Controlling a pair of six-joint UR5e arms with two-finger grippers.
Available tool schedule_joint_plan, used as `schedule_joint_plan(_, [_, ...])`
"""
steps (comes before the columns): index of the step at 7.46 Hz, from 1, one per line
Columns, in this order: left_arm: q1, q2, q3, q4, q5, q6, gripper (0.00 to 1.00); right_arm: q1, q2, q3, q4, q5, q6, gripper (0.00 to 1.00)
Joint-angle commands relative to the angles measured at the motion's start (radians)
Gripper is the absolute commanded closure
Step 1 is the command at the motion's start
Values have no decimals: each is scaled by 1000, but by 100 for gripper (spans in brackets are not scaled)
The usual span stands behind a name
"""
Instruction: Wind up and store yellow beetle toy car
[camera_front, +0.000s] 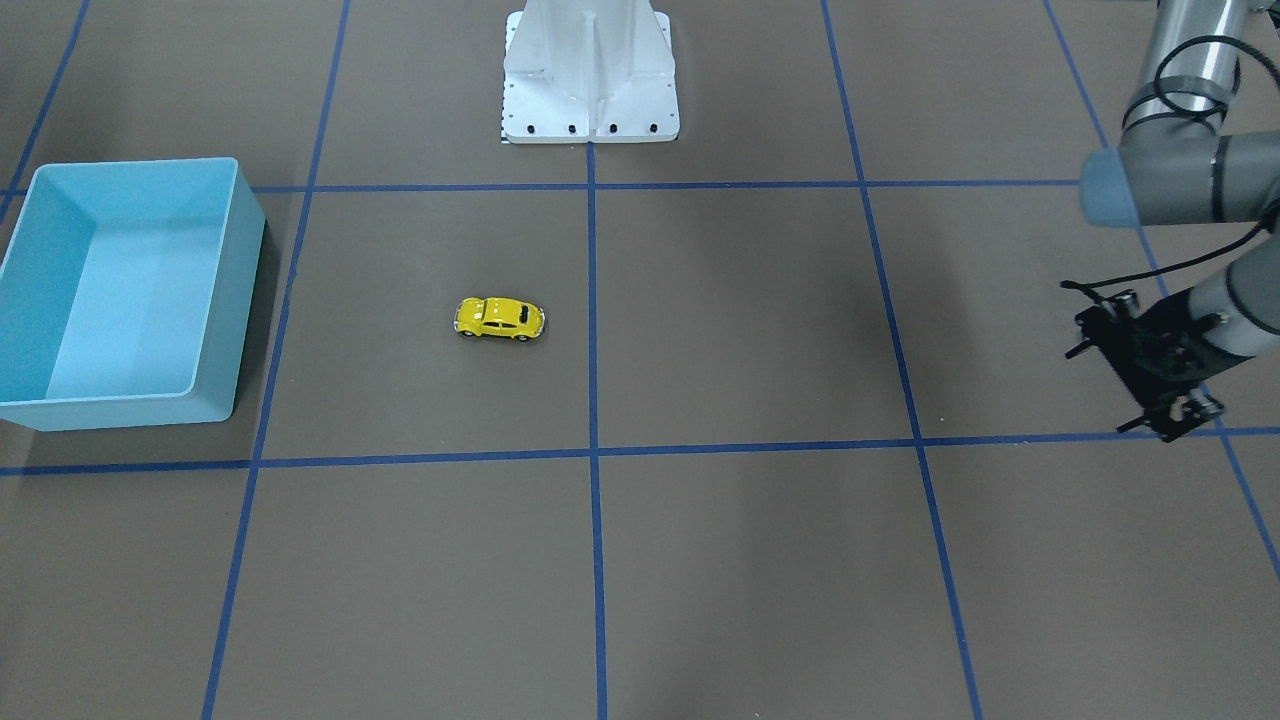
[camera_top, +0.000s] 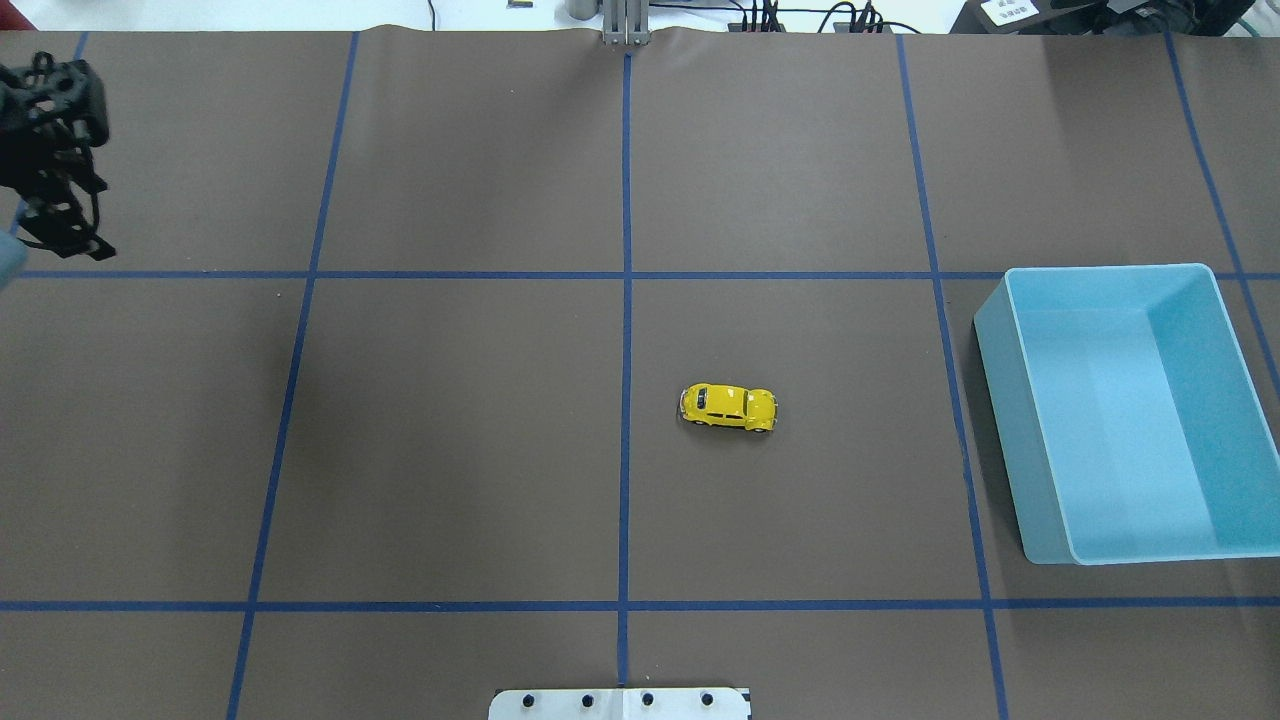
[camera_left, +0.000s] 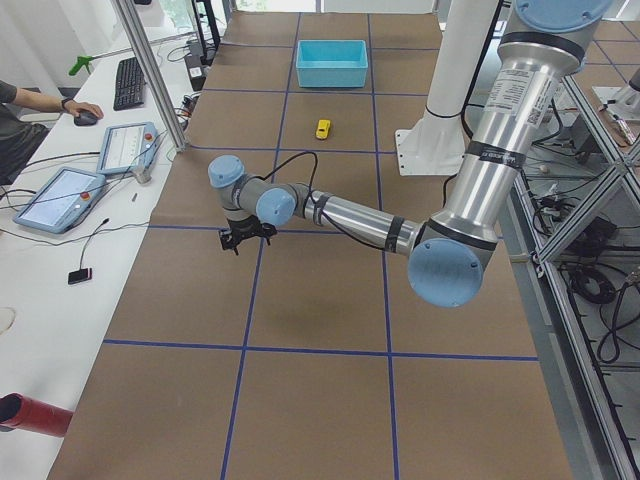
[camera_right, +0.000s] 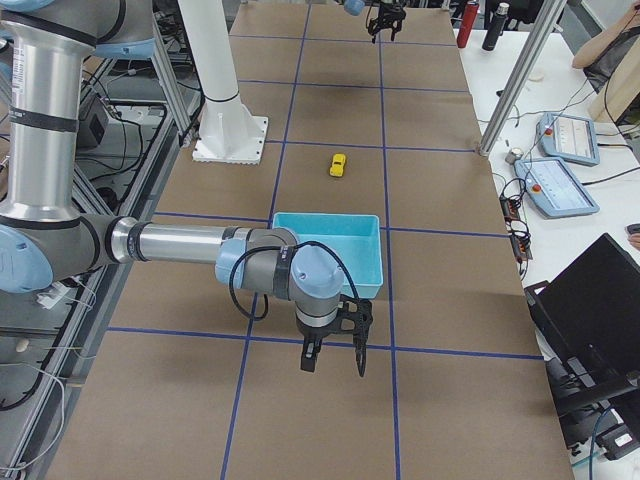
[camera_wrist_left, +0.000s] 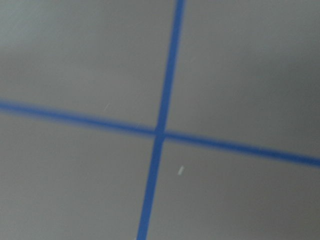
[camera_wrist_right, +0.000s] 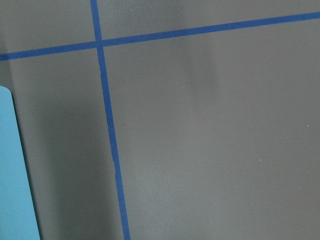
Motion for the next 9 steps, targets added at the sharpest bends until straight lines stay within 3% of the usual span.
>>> schedule_joint_plan(1, [-179, 71, 0, 153, -2, -7, 0, 0, 0, 0, 0, 0, 0, 0])
schedule_joint_plan(3, [-312, 139, 0, 162, -4, -18, 0, 0, 0, 0, 1, 0, 0, 0])
schedule_joint_plan(4, [-360, 163, 7, 163, -10, -109, 0, 0, -2, -11, 0, -2, 9, 0])
schedule_joint_plan(5, [-377, 180, 7, 162, -46, -362, 0, 0, 8, -62, 0, 14, 5, 0])
schedule_joint_plan(6, [-382, 203, 6, 163, -126, -621, 0, -9, 24, -36, 80, 17, -3, 0])
schedule_joint_plan(7, [-379, 210, 9, 148, -186, -742, 0, -11, 29, -20, 118, 23, -5, 0])
schedule_joint_plan(8, [-377, 204, -2, 143, -204, -745, 0, -33, 29, 9, 121, 23, -5, 0])
schedule_joint_plan(9, [-379, 220, -25, 143, -206, -745, 0, -140, 56, 55, 124, -6, -14, 0])
